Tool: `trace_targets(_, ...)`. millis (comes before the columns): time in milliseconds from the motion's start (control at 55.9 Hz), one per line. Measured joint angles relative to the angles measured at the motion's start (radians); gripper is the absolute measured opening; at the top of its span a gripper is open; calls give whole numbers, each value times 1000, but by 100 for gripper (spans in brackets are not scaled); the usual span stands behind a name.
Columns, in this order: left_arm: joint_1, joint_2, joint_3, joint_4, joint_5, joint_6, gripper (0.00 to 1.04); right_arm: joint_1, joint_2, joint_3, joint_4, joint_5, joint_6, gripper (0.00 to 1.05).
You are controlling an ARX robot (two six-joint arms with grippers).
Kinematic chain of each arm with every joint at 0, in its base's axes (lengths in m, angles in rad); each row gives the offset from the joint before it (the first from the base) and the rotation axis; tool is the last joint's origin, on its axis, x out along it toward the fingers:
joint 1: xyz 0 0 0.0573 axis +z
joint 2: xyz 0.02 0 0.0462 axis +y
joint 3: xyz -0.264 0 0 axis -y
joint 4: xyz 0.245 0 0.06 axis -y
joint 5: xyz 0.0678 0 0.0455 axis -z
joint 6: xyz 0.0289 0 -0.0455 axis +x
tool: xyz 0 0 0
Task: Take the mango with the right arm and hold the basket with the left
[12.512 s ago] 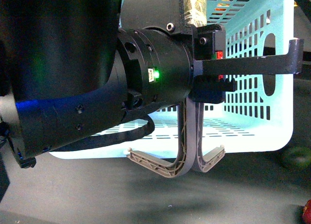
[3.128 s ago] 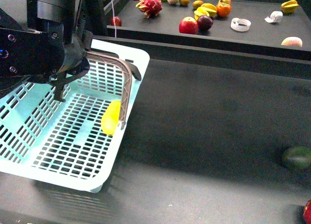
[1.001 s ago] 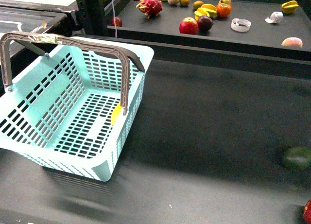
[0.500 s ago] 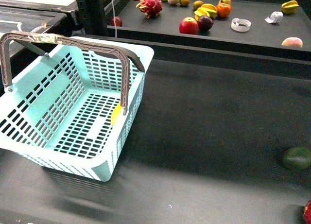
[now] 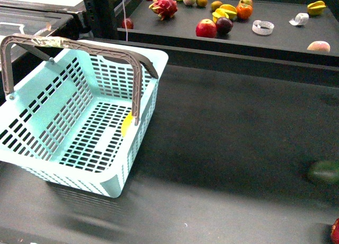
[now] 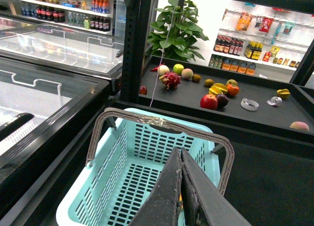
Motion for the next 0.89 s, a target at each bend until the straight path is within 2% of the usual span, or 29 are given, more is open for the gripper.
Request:
trace_targets(179,-2,-56,1,-55,-4,31,2,0,0,0,0,1,0,96)
trace_targets(214,-2,-138,2,-168,-3,47,2,0,0,0,0,1,0,96)
trace_targets(250,-3,-198,2,-212,-3,55,2,0,0,0,0,1,0,96)
trace_targets(894,-4,-214,2,-218,-3,71,2,0,0,0,0,1,0,96)
